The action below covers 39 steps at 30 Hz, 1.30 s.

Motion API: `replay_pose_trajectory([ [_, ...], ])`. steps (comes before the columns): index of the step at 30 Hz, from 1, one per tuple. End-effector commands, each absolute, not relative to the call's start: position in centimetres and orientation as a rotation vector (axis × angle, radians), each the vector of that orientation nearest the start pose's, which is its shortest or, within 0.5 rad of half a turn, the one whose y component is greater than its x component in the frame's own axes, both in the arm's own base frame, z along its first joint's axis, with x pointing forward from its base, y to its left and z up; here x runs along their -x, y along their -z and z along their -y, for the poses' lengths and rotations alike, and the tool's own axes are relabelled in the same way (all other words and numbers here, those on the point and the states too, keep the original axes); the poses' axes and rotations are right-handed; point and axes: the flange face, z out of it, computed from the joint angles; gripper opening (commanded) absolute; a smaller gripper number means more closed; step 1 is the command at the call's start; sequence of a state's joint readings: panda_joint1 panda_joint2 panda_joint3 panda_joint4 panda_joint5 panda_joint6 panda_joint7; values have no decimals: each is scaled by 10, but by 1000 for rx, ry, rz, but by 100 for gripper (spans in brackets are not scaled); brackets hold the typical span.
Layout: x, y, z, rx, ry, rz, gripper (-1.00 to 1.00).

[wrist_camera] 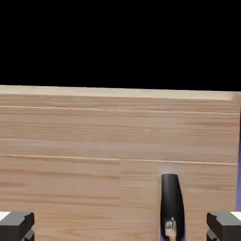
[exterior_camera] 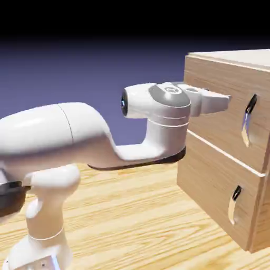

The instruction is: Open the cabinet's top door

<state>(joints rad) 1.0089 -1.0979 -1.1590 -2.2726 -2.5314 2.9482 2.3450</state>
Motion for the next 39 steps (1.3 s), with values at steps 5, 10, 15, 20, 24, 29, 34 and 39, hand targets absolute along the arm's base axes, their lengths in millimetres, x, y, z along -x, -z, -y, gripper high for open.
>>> replay_pose_trajectory([
  [5,-437,-504,169,1772,1735,-686,0],
  [10,-452,-475,179,1763,1731,-686,0],
  [15,-502,-475,177,1763,1731,-686,0],
  [20,-479,-474,169,1759,1768,-742,-100],
  [24,-450,-475,157,1752,1818,-818,-100],
  [29,-421,-475,142,1743,1865,-895,-100],
  [34,-388,-475,122,1730,1921,-987,-100],
  [39,-358,-475,99,1713,1975,-1080,-100],
])
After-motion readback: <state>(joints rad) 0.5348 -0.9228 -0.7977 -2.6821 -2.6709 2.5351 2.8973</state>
